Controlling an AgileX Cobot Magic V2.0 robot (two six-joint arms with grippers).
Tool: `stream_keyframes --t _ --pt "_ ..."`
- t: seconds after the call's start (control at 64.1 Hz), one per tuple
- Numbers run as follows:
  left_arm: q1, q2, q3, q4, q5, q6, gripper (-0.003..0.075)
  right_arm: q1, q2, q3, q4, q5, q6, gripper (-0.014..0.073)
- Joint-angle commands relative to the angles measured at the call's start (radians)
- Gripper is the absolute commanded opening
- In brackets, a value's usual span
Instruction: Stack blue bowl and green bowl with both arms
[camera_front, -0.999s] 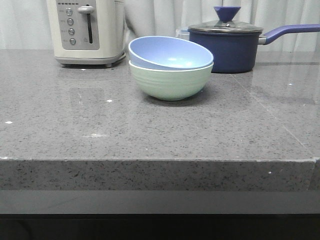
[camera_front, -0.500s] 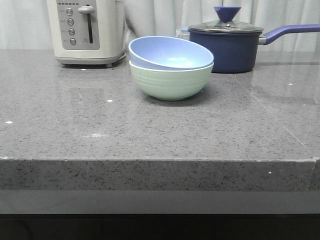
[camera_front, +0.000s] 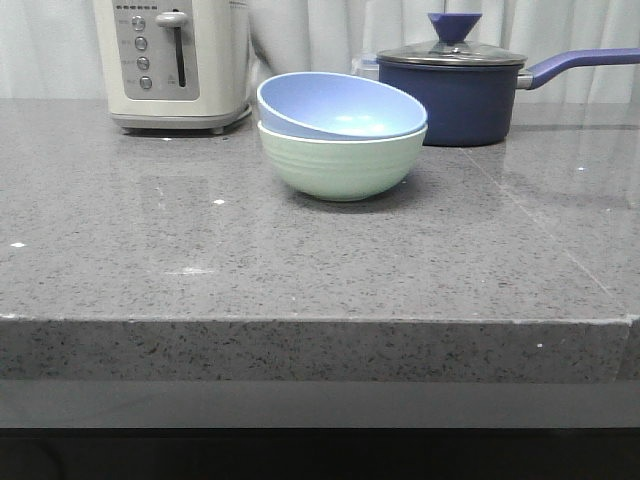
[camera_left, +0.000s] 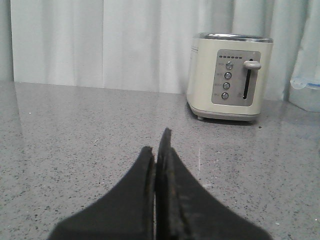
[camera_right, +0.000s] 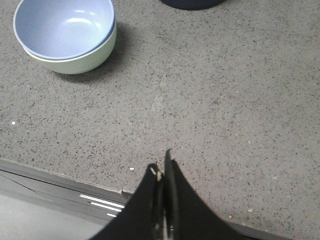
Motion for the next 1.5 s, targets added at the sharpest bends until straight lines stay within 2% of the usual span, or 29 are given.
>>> stream_keyframes --t 0.0,0.593,0.718,0.781,0.921,1.077,1.233,1.483 --pt "0.001 -0.017 0.006 -0.010 -0.086 -0.005 -0.0020 -0.003 0.001 -0.026 -0.014 -0.067 -0.004 -0.0055" --pt "0.001 -0.017 0.006 -0.010 -0.086 -0.005 -0.0020 -0.003 0.001 -0.026 -0.014 -0.067 -0.004 -0.0055" --pt "0.003 -0.017 0.006 -0.010 -0.086 -0.005 -0.0020 -0.010 -0.013 -0.008 -0.086 -0.092 -0.004 -0.0055" --pt "0.001 -0.017 0.006 -0.010 -0.086 -0.005 -0.0020 -0.034 -0.048 0.050 -0.093 -0.148 -0.024 -0.0057" --pt "0.001 -0.017 0.006 -0.010 -0.086 -0.005 -0.0020 -0.110 -0.191 0.252 -0.065 -0.372 -0.113 -0.0057" --pt "0.001 -0.017 0.006 -0.010 -0.086 -0.005 -0.0020 -0.180 -0.357 0.486 -0.009 -0.610 -0.117 -0.0057" --pt "0.001 -0.017 0.006 -0.011 -0.086 -0.005 -0.0020 -0.222 -0.494 0.638 0.010 -0.699 -0.117 -0.0057" --pt "0.001 -0.017 0.006 -0.011 -0.086 -0.005 -0.0020 -0.264 -0.589 0.763 0.010 -0.863 -0.117 -0.0057"
